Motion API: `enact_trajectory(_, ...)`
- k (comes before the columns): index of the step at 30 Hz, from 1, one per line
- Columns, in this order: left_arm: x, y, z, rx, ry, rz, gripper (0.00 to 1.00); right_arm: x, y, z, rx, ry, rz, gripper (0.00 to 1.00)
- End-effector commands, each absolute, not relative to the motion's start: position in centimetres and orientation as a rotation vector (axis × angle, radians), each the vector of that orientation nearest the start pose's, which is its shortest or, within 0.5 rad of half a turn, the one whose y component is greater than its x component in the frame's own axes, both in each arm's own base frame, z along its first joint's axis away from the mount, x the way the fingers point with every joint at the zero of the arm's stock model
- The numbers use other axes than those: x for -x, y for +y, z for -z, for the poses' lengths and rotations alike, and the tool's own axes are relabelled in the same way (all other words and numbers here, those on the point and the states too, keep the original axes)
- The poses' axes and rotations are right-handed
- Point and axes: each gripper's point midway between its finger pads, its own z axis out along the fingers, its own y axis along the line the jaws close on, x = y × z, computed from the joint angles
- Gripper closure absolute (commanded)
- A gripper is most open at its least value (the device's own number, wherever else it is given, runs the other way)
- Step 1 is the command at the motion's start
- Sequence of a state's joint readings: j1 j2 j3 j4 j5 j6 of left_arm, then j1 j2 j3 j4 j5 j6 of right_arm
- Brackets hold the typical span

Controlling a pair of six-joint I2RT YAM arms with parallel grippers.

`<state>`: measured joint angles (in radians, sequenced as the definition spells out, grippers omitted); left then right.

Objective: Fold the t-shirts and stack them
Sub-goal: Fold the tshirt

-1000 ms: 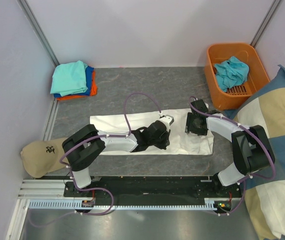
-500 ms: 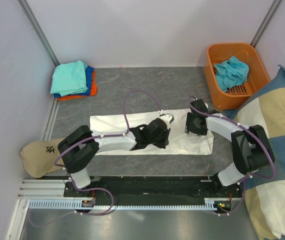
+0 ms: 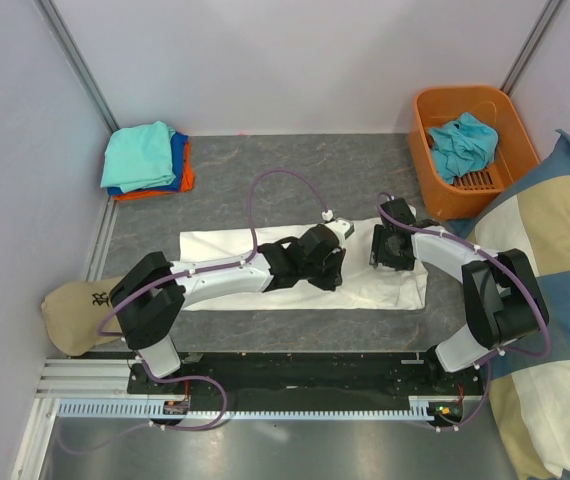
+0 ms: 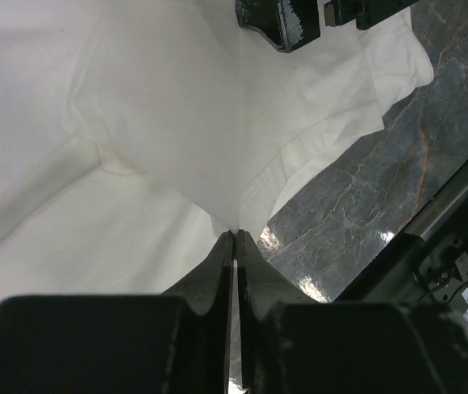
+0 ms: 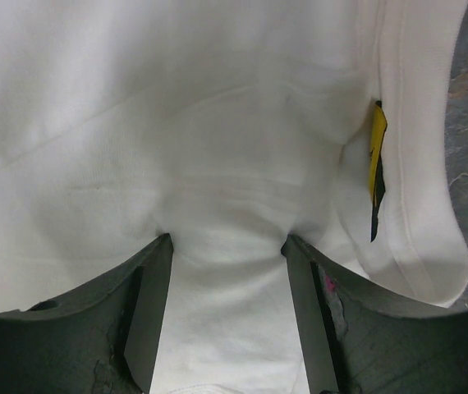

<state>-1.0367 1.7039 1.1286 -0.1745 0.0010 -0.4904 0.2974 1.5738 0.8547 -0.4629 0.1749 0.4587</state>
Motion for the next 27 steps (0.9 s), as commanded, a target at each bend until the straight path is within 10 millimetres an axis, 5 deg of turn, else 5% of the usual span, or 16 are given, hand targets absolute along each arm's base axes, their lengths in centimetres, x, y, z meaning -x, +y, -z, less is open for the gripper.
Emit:
enact_trajectory(1, -19.8, -40.2, -12.3, -0.667, 2.378, 0.798, 0.86, -27.2, 6.9, 1.3, -0.256, 2.812, 0.107, 0.34)
enact_trajectory(12, -20.4, -35.4, -17.7, -0.535, 2.296, 0.647, 0.4, -27.1, 6.7, 1.5, -0.254, 2.818, 0.116, 0.34)
enact_trajectory(21, -24.5, -31.8, -14.9, -0.449, 2.283, 0.371, 0.3, -27.5, 7.2, 0.2, -0.249, 2.795, 0.079, 0.34)
enact_trajectory(27, -26.0, -32.6, -11.6, -0.446, 2.284, 0.352, 0.3, -29.1, 8.0, -4.2, -0.224, 2.701, 0.0, 0.33)
